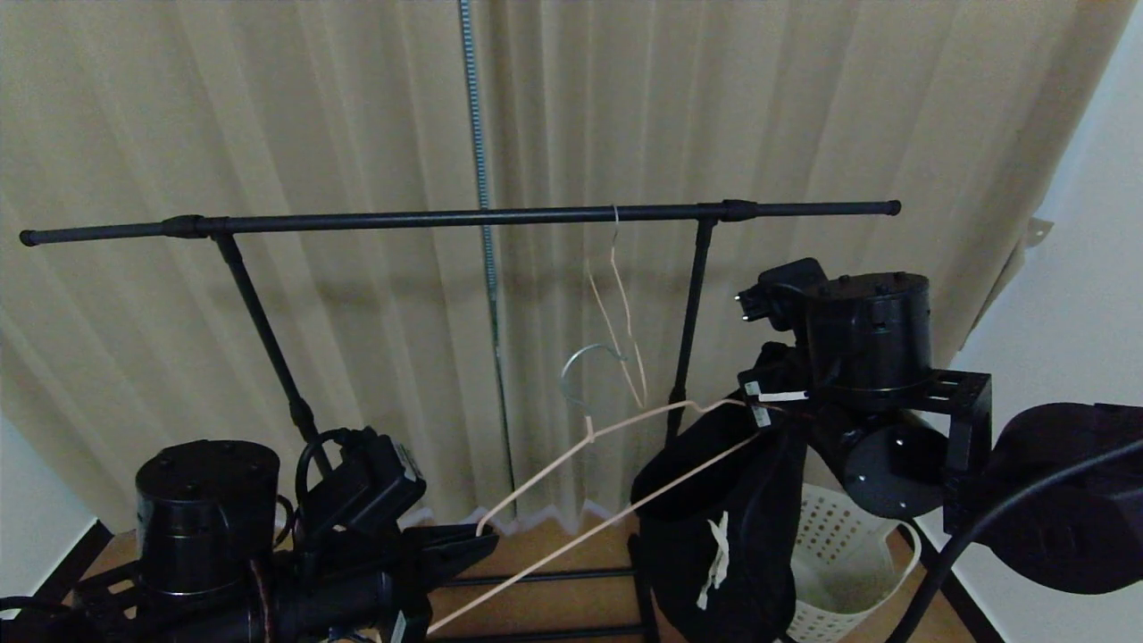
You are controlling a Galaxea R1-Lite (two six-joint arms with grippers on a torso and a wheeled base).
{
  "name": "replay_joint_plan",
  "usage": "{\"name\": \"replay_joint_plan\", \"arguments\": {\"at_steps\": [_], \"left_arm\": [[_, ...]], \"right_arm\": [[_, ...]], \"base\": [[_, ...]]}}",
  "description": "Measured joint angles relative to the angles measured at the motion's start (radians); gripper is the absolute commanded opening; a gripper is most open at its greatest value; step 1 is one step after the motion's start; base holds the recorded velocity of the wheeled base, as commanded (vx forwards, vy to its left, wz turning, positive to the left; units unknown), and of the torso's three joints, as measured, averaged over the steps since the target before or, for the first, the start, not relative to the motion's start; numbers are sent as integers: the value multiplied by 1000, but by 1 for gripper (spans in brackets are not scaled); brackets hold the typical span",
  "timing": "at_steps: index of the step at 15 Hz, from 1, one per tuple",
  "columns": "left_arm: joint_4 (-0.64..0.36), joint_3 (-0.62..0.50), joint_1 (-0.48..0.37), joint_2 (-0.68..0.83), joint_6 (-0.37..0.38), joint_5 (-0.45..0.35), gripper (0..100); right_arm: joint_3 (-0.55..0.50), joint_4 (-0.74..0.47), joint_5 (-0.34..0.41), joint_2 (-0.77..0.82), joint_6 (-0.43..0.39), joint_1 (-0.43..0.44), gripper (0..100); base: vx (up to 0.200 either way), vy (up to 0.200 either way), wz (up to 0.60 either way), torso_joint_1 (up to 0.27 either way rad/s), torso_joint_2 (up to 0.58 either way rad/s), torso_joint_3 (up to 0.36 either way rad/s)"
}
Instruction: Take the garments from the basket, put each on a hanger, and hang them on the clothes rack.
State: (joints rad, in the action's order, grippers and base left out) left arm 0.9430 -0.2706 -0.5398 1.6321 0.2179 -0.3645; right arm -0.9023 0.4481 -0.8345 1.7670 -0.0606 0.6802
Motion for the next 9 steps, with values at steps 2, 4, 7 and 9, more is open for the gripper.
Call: {"name": "replay_joint_plan", "arguments": {"at_steps": [2, 4, 7, 9], "left_arm": [[1, -12, -3, 13, 0, 34, 0], [3, -21, -7, 28, -1, 45, 0], [1, -27, -24, 45, -8, 49, 0], [3, -33, -28, 52, -13, 50, 0]], "right_arm": [[0, 2, -43, 0, 3, 36, 0], [-5, 18, -75, 3, 19, 68, 0], [-4, 65, -90, 17, 20, 105, 0], [-2, 65, -92, 25, 21, 128, 0]], "base": [[0, 0, 0, 0, 0, 0], [0, 0, 0, 0, 0, 0], [0, 0, 0, 0, 0, 0], [0, 0, 0, 0, 0, 0]]}}
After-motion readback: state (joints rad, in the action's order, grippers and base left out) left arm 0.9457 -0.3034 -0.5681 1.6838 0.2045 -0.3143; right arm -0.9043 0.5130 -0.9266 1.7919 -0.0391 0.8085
